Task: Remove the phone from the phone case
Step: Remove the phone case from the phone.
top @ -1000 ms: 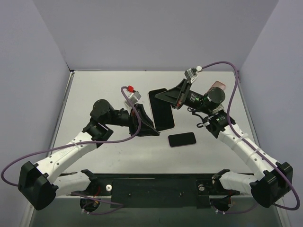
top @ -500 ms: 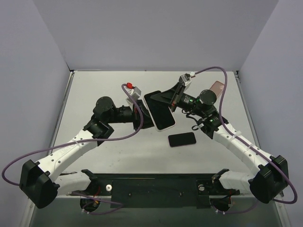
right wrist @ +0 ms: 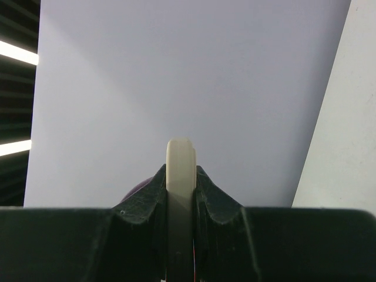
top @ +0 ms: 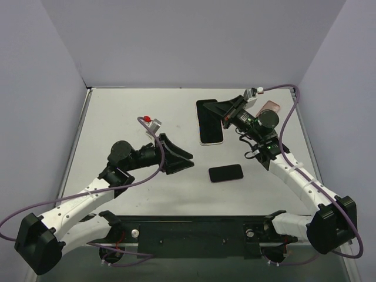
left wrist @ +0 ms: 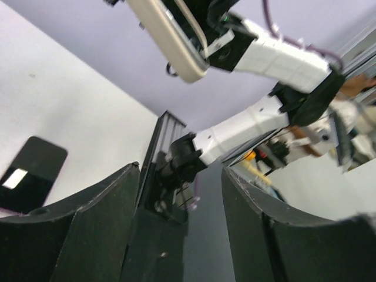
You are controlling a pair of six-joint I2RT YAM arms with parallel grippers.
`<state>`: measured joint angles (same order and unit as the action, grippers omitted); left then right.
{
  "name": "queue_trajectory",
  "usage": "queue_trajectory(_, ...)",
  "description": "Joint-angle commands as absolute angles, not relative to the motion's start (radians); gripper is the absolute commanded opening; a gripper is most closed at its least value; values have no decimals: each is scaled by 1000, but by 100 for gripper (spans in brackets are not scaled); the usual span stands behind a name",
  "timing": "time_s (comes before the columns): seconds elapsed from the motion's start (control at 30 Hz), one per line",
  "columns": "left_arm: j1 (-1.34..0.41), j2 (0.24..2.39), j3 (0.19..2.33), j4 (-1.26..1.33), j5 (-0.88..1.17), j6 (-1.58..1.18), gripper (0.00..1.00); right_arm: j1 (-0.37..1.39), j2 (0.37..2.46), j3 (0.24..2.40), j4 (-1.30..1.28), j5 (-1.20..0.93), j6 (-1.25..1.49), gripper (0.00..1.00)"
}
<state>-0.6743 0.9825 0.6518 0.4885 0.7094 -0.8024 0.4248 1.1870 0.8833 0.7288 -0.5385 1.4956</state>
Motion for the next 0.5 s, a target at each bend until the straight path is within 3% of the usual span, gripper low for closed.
queue_trajectory(0.0, -669, 1003, 618, 849, 611, -1165, 70, 430, 1198, 897, 911, -515, 1543, 0)
queue_trajectory(0.13, -670, 1095, 623, 1083, 594, -1336, 73, 433, 1193, 893, 904, -514, 1543, 0)
queue_trajectory(0.47, -673, 1135, 676, 1026, 560, -1272, 73, 453, 1167, 885, 865, -502, 1513, 0)
